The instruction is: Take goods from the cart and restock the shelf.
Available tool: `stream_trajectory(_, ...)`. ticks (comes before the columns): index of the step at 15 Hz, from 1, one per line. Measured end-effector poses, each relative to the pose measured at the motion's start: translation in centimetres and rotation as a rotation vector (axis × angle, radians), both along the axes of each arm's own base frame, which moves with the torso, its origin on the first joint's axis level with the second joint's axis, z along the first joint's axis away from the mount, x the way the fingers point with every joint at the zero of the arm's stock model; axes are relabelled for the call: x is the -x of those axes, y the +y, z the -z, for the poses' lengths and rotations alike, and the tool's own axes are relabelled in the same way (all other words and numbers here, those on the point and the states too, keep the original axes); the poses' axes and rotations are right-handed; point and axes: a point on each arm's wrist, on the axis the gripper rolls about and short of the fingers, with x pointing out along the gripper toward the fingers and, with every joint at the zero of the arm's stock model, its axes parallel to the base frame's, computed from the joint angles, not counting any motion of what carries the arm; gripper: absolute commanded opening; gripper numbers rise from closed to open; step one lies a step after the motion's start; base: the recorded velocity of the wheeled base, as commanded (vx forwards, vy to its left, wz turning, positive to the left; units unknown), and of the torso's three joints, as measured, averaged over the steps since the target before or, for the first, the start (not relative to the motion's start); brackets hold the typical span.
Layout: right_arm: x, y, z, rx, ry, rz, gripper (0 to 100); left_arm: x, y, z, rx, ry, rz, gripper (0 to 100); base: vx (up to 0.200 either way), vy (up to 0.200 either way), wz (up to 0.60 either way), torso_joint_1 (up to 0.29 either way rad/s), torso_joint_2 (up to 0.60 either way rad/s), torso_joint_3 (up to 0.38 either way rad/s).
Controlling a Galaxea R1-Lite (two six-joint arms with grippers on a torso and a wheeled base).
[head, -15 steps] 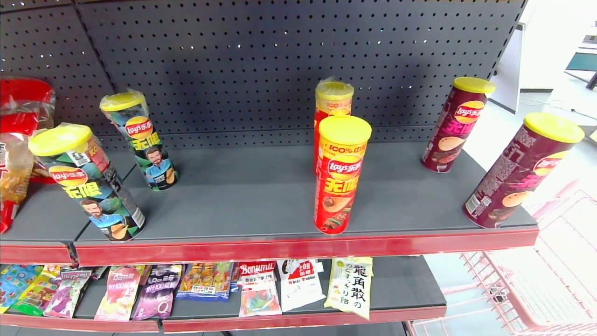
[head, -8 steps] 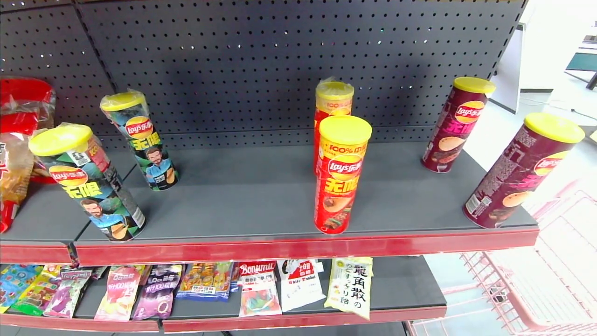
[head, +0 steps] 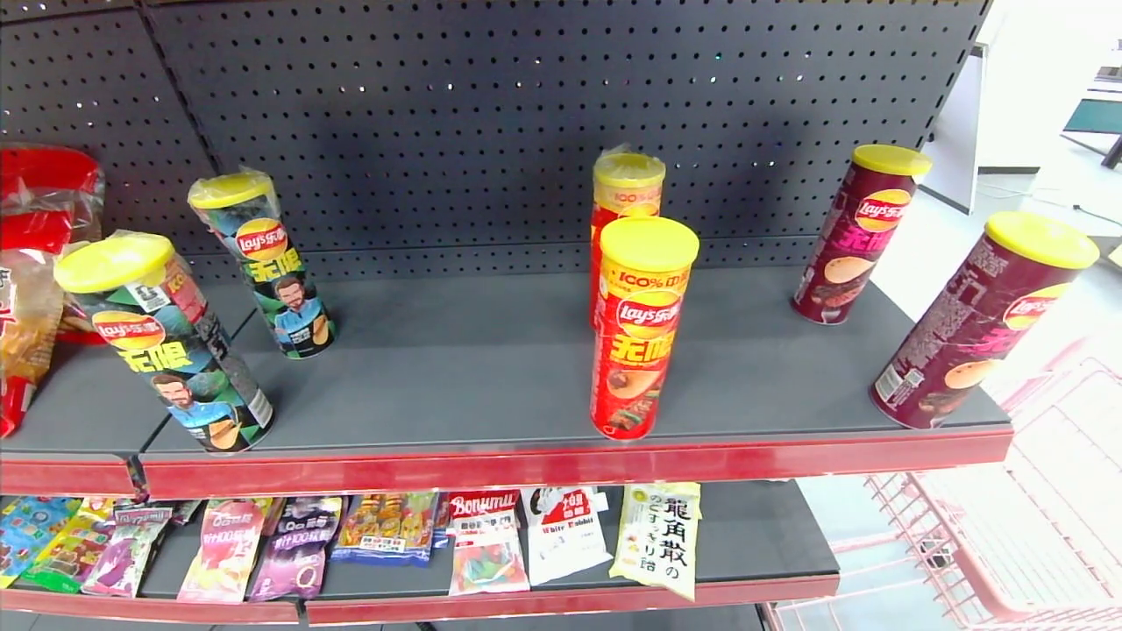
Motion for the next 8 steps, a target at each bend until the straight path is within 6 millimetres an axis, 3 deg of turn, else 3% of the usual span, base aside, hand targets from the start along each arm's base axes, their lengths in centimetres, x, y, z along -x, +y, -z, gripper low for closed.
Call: stream_trajectory(8,0.0,0.0,0.0,0.0,0.0,0.0,100,0.0,0.0,0.0,-0.001,0.0,0.0,100,0.0,0.0,0.0,0.0,0.0,0.0)
